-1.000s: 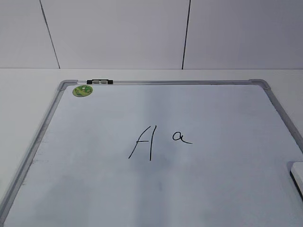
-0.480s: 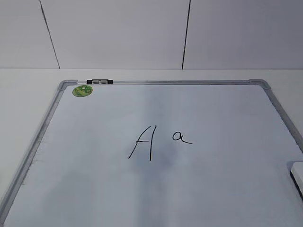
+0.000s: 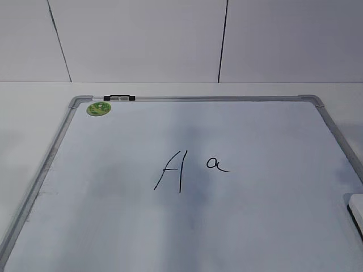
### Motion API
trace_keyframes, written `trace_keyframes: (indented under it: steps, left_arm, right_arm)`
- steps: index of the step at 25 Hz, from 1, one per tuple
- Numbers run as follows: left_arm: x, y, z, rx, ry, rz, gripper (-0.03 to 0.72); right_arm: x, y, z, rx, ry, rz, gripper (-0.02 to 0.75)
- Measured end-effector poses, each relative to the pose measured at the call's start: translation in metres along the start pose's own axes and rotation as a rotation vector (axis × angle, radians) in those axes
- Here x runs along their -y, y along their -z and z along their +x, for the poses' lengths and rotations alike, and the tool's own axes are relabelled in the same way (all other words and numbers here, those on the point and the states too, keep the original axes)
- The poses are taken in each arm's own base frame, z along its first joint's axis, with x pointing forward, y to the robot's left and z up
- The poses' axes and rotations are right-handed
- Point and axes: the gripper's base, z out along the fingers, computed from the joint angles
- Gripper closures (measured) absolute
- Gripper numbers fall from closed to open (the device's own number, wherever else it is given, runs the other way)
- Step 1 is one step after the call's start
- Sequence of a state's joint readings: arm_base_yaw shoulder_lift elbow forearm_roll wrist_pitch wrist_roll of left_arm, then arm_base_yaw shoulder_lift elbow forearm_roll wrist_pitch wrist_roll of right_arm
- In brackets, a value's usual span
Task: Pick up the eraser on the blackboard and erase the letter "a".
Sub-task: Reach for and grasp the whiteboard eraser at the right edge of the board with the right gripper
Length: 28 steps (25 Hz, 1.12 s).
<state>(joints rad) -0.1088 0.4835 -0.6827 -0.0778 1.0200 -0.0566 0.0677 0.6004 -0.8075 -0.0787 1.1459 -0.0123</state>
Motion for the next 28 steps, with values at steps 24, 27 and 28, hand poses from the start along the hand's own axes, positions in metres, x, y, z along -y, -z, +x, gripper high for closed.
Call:
trace_keyframes:
  steps: [24, 27, 28]
  left_arm:
    - [0.001, -0.187, -0.089, -0.508, 0.093, -0.012, 0.146]
    - [0.001, -0.206, -0.095, -0.538, 0.100, -0.010, 0.146]
    - [0.001, -0.211, -0.097, -0.539, 0.102, -0.009, 0.146]
  right_arm:
    - [-0.012, -0.110, -0.027, -0.506, 0.008, -0.077, 0.146]
    - [-0.012, -0.112, -0.028, -0.500, 0.009, -0.076, 0.146]
    - [-0.012, -0.113, -0.029, -0.495, 0.010, -0.074, 0.146]
